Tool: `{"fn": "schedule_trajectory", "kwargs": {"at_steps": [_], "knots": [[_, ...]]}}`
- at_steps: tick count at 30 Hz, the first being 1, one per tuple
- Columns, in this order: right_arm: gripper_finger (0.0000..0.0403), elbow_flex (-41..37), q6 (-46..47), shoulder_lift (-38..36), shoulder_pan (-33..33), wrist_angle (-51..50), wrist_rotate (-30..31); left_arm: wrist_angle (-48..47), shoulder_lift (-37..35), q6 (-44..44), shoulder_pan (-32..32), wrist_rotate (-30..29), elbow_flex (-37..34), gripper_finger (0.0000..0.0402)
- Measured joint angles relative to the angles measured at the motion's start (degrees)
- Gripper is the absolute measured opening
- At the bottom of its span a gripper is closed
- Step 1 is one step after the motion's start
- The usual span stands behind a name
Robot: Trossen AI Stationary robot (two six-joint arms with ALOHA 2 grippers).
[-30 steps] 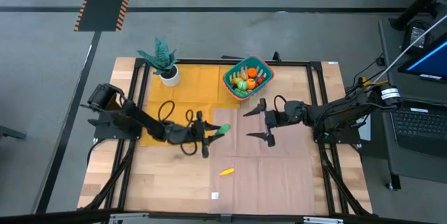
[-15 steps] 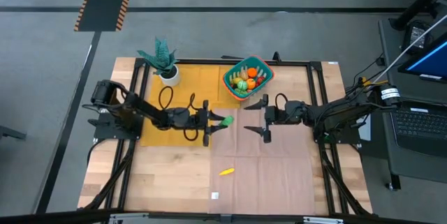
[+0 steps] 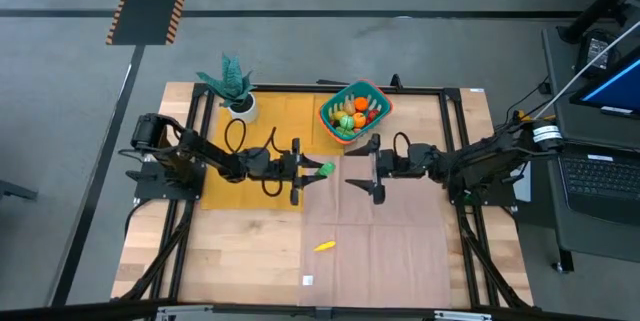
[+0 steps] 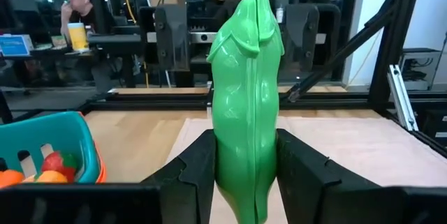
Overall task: Pick and placing Produce into tupperware
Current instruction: Put the green peas into the basket
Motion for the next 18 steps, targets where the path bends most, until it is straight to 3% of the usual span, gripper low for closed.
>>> {"fn": "schedule_trajectory", "kwargs": {"at_steps": [18], "knots": [[0.0364, 14.0, -0.4, 14.8, -0.4, 0.6, -4.2, 0.3, 0.0, 0.1, -0.2, 1.6, 0.0, 0.0115]]}}
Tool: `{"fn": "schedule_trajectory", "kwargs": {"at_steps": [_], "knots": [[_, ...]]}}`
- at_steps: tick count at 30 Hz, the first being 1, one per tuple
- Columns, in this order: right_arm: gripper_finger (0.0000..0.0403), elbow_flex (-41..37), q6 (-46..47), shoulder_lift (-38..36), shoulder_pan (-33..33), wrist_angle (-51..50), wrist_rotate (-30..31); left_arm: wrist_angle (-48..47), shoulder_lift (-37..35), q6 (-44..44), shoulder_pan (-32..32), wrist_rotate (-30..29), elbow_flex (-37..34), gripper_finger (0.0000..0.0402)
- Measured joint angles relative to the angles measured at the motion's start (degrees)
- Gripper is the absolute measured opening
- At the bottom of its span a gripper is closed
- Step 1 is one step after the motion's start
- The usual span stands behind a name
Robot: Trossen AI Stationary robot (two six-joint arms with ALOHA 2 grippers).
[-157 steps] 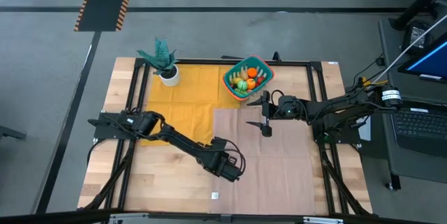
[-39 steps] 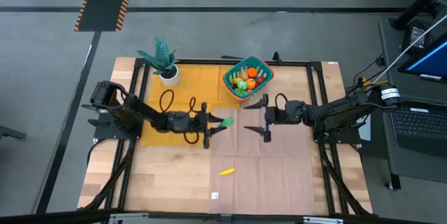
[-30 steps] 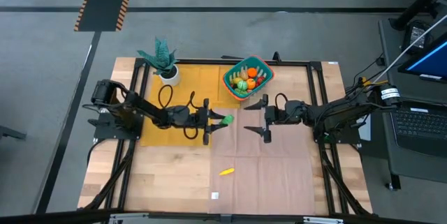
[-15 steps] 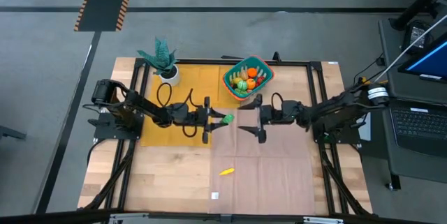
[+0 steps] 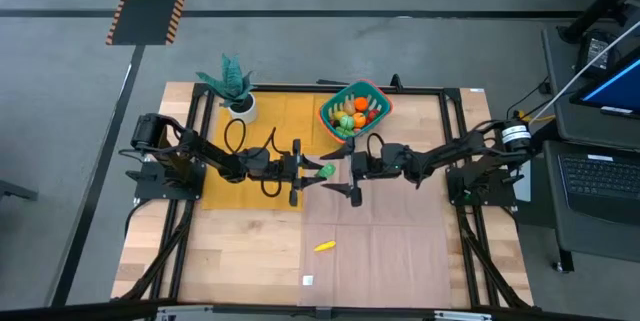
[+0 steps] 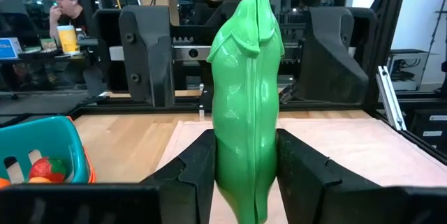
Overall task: Pick and placing Produce into tupperware
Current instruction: Put the green peas into the basket
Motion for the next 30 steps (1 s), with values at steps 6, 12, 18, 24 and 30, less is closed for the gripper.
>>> {"fn": "schedule_trajectory", "kwargs": {"at_steps": [6, 12, 18, 24, 30], "knots": [[0.0324, 1.7, 0.0, 1.0, 0.0, -1.2, -1.3, 0.0, 0.0, 0.5, 0.0, 0.7, 0.0, 0.0115], [0.0255, 1.8, -0.2, 1.0, -0.1, -1.1, -1.4, 0.0, 0.0, 0.5, 0.0, 0.8, 0.0, 0.0115], [0.0179, 1.8, -0.3, 1.0, -0.2, -1.1, -1.4, -0.1, 0.0, 0.5, 0.0, 0.8, 0.0, 0.0117], [0.014, 1.8, -0.2, 1.0, -0.6, -1.2, -1.4, 0.0, 0.0, -0.1, 0.0, 0.8, 0.0, 0.0125], [0.0149, 1.8, 1.3, 1.0, -1.2, -1.6, -2.4, 0.0, 0.0, -0.9, -0.2, 0.8, 0.0, 0.018]]}}
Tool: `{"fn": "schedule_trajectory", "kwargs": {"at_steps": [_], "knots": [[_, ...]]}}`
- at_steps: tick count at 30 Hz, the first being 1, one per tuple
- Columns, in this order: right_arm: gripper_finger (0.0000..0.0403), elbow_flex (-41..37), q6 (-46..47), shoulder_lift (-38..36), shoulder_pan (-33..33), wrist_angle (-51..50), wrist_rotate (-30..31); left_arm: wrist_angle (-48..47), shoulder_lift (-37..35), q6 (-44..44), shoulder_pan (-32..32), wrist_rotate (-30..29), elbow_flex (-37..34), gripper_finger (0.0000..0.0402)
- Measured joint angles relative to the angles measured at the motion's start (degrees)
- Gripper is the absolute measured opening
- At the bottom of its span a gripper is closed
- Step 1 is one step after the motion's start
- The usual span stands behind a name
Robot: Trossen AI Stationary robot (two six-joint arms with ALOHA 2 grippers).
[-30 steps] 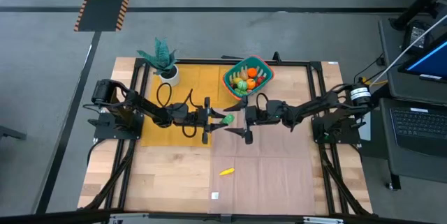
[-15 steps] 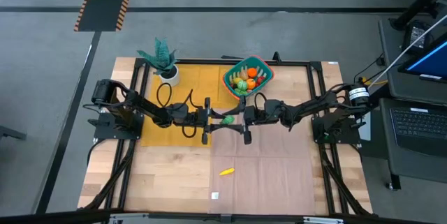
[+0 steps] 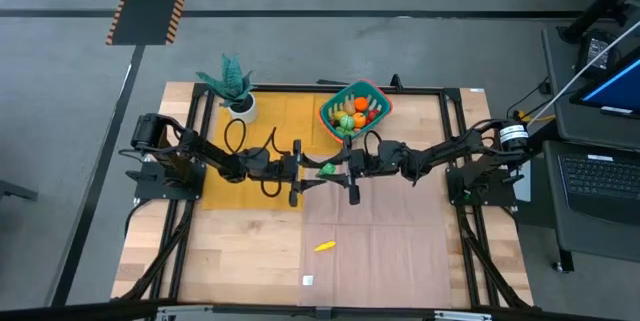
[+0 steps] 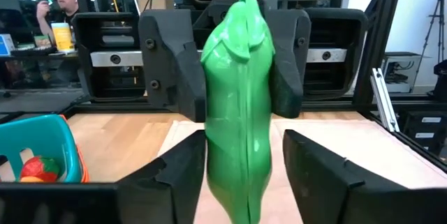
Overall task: Pick and placing Produce into tupperware
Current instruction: Put the green peas into the basket
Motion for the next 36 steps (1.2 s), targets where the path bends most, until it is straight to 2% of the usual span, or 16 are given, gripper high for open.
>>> {"fn": "schedule_trajectory", "kwargs": {"at_steps": [5, 16, 21, 25, 29, 34, 36], "knots": [[0.0143, 0.0, 0.0, 0.0, 0.0, 0.0, -0.4, -0.1, 0.0, 1.6, -0.1, 0.0, 0.0, 0.02], [0.0141, 0.0, 0.1, 0.0, 0.0, -0.1, -0.9, -3.1, 0.0, 0.7, 0.8, -0.1, 0.0, 0.0212], [0.0141, 0.0, 0.4, 0.0, -1.4, -1.2, 0.4, -5.4, 0.0, -1.1, 2.3, -7.1, 0.0, 0.023], [0.014, 0.0, 1.5, 0.0, -3.3, -2.5, -0.6, -5.8, -0.1, 4.0, 2.6, -8.4, 0.0, 0.0231], [0.014, 0.0, 1.7, -0.1, -4.4, -3.6, -1.1, -9.1, -2.6, 6.8, 2.5, -9.3, -0.1, 0.0229], [0.014, 0.0, 1.5, -0.1, -5.7, -3.9, -1.3, -19.3, -10.1, 4.8, 3.2, -9.4, -0.7, 0.0233], [0.014, 0.0, 1.5, -0.1, -6.4, -3.9, -1.3, -20.5, -13.3, 4.5, 3.3, -9.4, -2.1, 0.0233]]}}
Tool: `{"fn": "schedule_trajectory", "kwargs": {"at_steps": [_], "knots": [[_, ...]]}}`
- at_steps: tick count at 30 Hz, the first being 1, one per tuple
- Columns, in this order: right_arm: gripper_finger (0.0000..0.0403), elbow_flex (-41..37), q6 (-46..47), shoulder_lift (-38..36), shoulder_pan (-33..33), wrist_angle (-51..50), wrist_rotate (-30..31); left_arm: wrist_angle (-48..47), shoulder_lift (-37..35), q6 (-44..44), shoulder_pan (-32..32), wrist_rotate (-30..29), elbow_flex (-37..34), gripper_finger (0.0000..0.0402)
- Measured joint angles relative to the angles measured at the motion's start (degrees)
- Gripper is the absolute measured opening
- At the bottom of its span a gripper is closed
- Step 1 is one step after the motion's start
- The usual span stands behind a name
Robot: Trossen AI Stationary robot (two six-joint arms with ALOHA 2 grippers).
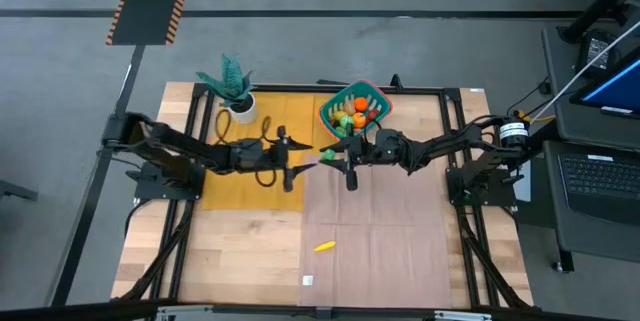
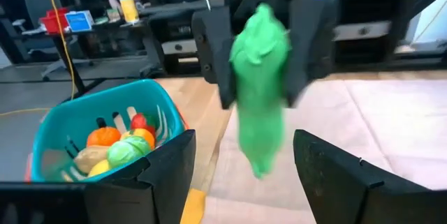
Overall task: Pick and placing Produce into tupperware
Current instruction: Put the green peas into the basket
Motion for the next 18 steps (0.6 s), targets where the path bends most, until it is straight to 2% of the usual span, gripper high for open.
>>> {"fn": "schedule_trajectory", "kwargs": {"at_steps": [9, 15, 18], "knots": [[0.014, -0.1, 3.1, -0.7, -4.3, -0.5, 0.3, 3.8, -10.3, -4.5, -0.3, 0.3, -10.7, 0.0228], [0.014, -0.1, 6.1, -3.2, -9.0, -1.4, 1.0, 4.7, -11.3, -4.2, 0.2, 0.5, -11.4, 0.0232], [0.014, -0.1, 7.5, -4.6, -11.5, -3.1, 3.5, 4.6, -11.3, -4.0, 0.3, 0.5, -11.4, 0.0228]]}}
